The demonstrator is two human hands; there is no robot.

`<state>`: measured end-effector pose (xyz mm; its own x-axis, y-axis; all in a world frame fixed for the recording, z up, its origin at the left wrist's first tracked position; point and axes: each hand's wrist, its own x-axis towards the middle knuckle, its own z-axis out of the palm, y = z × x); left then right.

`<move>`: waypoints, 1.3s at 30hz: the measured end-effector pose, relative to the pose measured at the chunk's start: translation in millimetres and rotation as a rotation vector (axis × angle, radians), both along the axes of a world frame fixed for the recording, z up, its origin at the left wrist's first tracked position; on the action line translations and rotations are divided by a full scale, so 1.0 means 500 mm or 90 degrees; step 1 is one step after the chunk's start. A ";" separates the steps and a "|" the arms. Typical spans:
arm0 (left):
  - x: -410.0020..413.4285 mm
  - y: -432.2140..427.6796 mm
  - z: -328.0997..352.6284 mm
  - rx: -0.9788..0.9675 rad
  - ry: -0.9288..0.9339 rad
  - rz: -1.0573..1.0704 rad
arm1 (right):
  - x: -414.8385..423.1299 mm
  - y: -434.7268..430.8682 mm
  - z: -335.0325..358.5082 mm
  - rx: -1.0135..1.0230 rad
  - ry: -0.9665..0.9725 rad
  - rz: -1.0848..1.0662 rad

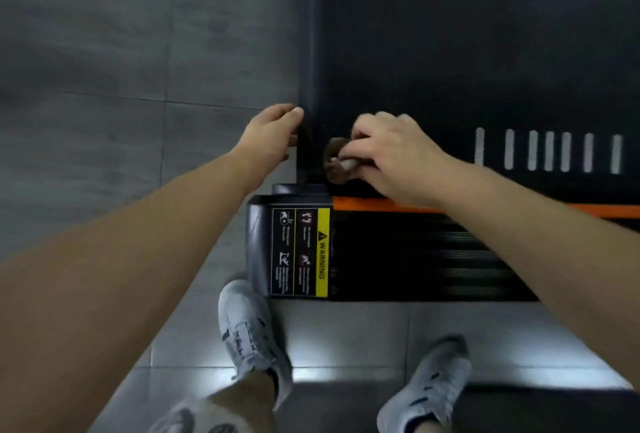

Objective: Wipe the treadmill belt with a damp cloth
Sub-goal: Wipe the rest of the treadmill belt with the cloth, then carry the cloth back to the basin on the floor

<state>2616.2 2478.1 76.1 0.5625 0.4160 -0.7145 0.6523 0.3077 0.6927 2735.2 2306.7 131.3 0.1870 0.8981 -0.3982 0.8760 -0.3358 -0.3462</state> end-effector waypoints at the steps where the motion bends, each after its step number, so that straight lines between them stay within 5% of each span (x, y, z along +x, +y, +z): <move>1: -0.007 0.001 0.009 0.038 0.013 -0.033 | 0.002 -0.031 0.011 -0.018 0.018 -0.042; 5: -0.035 0.001 0.054 0.099 0.058 -0.155 | -0.052 -0.126 0.031 -0.068 -0.116 -0.361; 9: -0.052 0.000 0.100 0.060 0.071 -0.238 | -0.155 -0.033 0.023 -0.108 -0.210 -0.721; 12: -0.057 0.026 0.116 0.044 0.095 -0.201 | -0.171 0.058 0.008 -0.027 -0.097 -0.805; 16: -0.071 0.062 0.137 0.057 0.114 -0.169 | -0.195 0.072 0.036 0.098 0.259 -0.730; 21: -0.110 0.054 0.173 0.139 0.080 -0.332 | -0.281 -0.006 0.106 0.434 0.376 -1.139; 27: -0.156 -0.030 0.253 0.374 -0.039 -0.803 | -0.537 -0.146 0.155 0.291 0.223 -1.174; 34: -0.287 -0.190 0.363 0.522 -0.231 -1.115 | -0.919 -0.242 0.236 0.130 0.003 -1.176; 39: -0.472 -0.313 0.444 0.510 -0.344 -1.323 | -1.212 -0.221 0.305 0.094 -0.067 -1.351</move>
